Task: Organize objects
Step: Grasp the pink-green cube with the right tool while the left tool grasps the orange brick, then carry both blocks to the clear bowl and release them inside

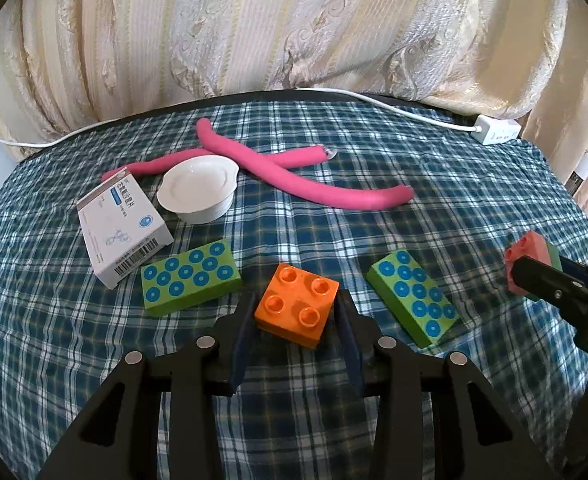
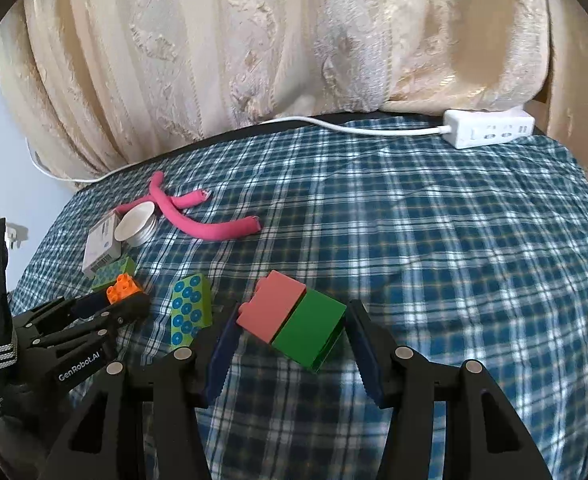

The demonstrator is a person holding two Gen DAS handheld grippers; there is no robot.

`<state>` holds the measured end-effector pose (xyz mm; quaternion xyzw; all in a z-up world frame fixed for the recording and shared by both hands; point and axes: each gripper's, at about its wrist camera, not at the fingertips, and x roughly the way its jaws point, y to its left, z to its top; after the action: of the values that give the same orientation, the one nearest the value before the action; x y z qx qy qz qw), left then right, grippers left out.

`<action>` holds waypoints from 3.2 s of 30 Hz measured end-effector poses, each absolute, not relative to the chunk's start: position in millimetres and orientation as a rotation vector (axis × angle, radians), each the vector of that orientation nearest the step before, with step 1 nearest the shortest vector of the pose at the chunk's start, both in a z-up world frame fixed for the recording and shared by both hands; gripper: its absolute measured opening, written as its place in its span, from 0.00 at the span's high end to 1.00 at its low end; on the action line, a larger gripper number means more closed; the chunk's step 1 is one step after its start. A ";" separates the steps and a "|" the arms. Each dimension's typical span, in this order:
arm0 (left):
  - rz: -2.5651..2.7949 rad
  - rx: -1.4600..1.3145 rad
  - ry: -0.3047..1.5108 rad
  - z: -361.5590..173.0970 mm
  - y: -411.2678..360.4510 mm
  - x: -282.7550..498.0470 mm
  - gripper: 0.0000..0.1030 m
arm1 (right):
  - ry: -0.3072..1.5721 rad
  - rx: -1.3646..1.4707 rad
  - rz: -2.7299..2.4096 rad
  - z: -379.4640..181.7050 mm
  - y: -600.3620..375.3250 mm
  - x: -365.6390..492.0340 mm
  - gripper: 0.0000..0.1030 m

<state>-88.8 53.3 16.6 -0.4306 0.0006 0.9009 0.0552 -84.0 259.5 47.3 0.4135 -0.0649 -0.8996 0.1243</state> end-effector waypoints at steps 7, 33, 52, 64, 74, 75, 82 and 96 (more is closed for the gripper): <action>2.757 -1.257 0.051 30.9 69.2 -77.0 0.61 | -0.266 1.191 -2.670 53.2 285.7 -67.7 0.45; 2.606 -1.093 0.281 62.9 203.2 -40.0 0.61 | -0.492 1.080 -2.897 69.2 411.0 6.0 0.45; 2.372 -0.989 0.402 64.7 321.8 -13.6 0.61 | -0.713 1.008 -3.159 76.6 530.4 60.9 0.45; 2.276 -0.932 0.412 71.3 371.2 -9.3 0.61 | -0.748 1.052 -3.201 69.1 567.6 61.4 0.45; 2.177 -0.922 0.355 78.1 409.7 -20.4 0.61 | -0.765 1.078 -3.219 68.7 587.8 60.3 0.45; 2.166 -0.921 0.352 78.2 413.6 -20.8 0.61 | -0.768 1.079 -3.223 68.7 589.9 60.6 0.45; 2.106 -0.932 0.327 75.9 441.5 -28.8 0.61 | -0.777 1.091 -3.231 68.9 599.2 57.3 0.45; 2.118 -0.930 0.247 76.7 434.2 -47.6 0.36 | -0.800 1.094 -3.210 67.7 598.3 47.4 0.42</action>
<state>-47.6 434.2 76.7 -0.3670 0.0973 0.8359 0.3963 47.4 598.3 67.7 0.3095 -0.2262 -0.9078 -0.1705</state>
